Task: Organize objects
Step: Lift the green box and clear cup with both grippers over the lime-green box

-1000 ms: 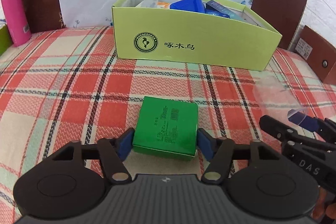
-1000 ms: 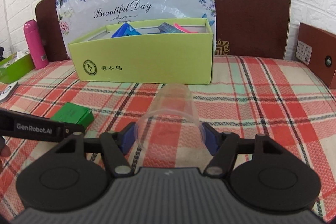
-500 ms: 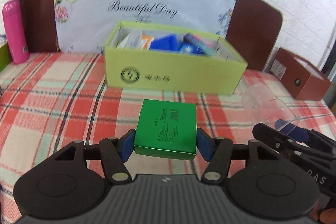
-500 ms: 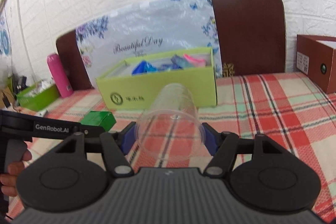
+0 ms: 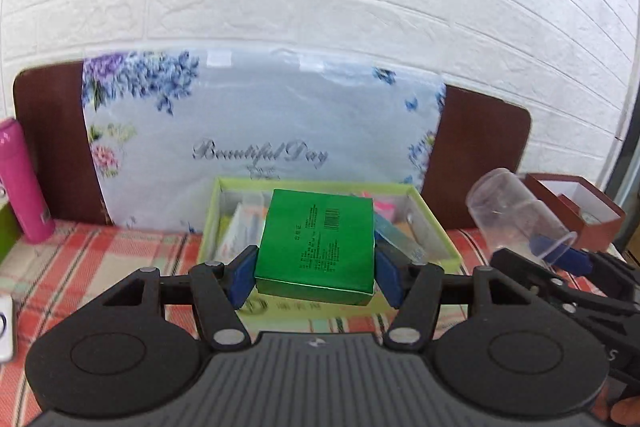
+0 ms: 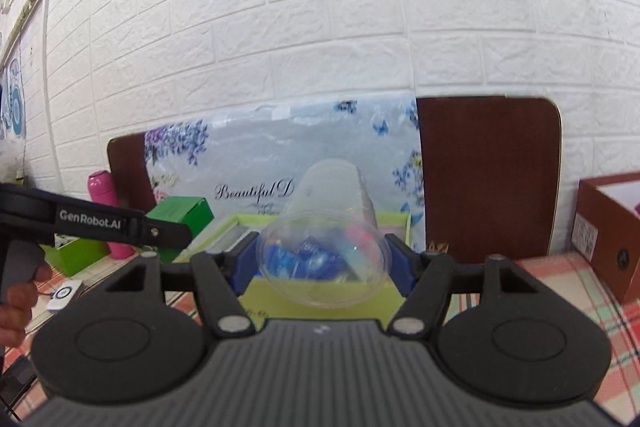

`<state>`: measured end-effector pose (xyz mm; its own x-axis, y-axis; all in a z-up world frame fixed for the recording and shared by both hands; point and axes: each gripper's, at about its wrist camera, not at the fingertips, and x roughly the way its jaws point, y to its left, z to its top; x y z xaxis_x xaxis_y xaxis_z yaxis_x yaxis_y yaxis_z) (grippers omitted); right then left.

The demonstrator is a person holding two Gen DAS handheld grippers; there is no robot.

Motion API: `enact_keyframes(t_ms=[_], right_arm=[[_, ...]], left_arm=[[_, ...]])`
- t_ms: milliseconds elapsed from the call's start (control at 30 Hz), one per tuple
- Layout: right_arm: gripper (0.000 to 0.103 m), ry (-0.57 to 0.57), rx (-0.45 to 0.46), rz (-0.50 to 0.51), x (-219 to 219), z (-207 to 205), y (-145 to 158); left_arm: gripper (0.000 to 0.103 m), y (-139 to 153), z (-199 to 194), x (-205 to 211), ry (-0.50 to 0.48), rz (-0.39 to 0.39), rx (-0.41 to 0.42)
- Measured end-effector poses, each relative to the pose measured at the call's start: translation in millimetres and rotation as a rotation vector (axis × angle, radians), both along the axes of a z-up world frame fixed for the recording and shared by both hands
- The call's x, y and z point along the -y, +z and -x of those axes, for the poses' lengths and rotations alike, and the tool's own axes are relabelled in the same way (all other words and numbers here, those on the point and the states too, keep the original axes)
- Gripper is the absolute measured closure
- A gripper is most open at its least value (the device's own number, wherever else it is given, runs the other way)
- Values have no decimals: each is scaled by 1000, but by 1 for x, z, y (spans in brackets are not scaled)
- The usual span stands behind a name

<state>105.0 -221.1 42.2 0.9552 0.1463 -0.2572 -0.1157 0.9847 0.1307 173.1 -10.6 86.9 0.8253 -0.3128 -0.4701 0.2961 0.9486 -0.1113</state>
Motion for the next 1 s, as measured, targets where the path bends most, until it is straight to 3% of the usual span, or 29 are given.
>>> enact_keyframes(t_ms=[267, 500, 767, 1000], right_arm=[[38, -4, 21, 63, 5, -64, 8], [38, 47, -26, 109, -8, -110, -14], [37, 96, -112, 117, -16, -143, -49], [36, 110, -157, 144, -18, -157, -73]], left_arm=[[39, 5, -70, 4, 6, -23, -17], [39, -16, -122, 9, 0, -19, -76], [39, -45, -157, 16, -8, -21, -121], [37, -64, -170, 20, -7, -36, -113]])
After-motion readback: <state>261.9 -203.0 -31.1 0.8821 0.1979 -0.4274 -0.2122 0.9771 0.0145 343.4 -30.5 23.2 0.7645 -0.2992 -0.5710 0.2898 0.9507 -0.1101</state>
